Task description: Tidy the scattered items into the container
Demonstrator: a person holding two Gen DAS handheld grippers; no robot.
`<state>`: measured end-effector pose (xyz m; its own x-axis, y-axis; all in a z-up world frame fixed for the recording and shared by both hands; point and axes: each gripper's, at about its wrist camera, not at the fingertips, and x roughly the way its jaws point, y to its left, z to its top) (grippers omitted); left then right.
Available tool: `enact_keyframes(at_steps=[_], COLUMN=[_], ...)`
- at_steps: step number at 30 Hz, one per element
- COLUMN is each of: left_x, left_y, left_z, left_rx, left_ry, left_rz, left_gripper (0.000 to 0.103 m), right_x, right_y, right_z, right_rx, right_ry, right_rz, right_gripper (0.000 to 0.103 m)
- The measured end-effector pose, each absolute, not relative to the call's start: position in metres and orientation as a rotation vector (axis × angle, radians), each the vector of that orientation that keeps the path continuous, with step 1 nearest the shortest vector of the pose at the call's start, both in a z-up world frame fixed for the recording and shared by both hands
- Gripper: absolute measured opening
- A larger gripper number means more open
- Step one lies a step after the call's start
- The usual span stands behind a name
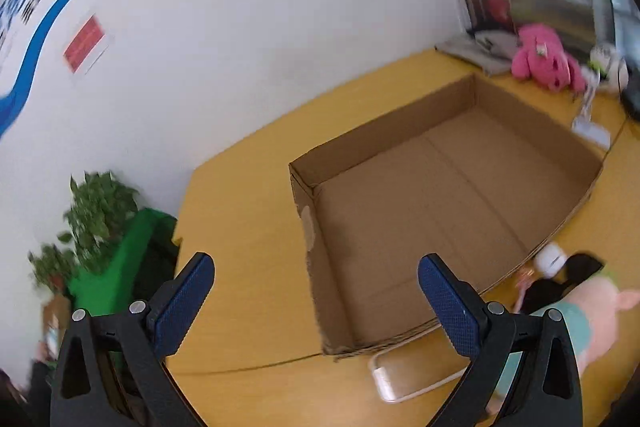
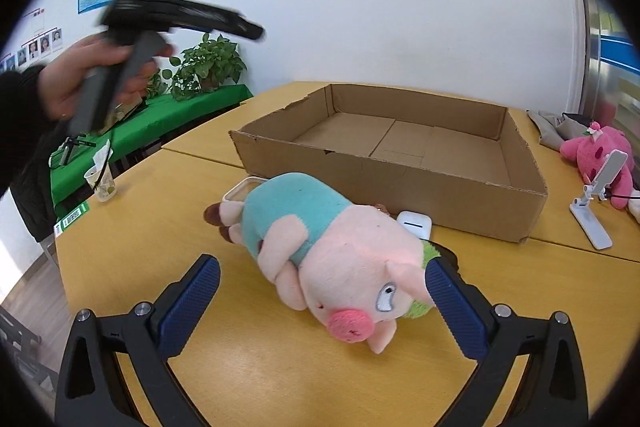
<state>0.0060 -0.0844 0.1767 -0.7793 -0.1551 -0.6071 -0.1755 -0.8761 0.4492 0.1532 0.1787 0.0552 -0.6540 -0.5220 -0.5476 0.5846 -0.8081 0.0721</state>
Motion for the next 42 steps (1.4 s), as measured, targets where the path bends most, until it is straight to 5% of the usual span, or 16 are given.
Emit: enact_keyframes(at_steps=[3, 14, 29, 42], left_x=[-0.010, -0.020, 0.158, 0.112], left_y=[-0.087, -0.107, -0.072, -0.038], left_z=[0.191, 0.222, 0.064, 0.031], left_rx=[-0.998, -0.827, -0.995, -1.175], left_ry=[0.825, 0.294, -0.134, -0.369], left_rz=[2.857, 3.185, 2.842, 2.505], left_gripper=[0.103, 0.103, 0.103, 0.103], right_x=[0.160, 0.169, 0.138, 0.117], right_y=[0.180, 0.167, 0.197, 0.187], right_z=[0.057, 0.054, 0.030, 0.033], right_rx=[0.723, 0.736, 0.909, 0.901], right_ry=[0.094, 0.017, -0.022, 0.257], right_rz=[-2.402, -2.386, -2.389, -2.336], right_gripper=[0.102, 0.102, 0.102, 0.102])
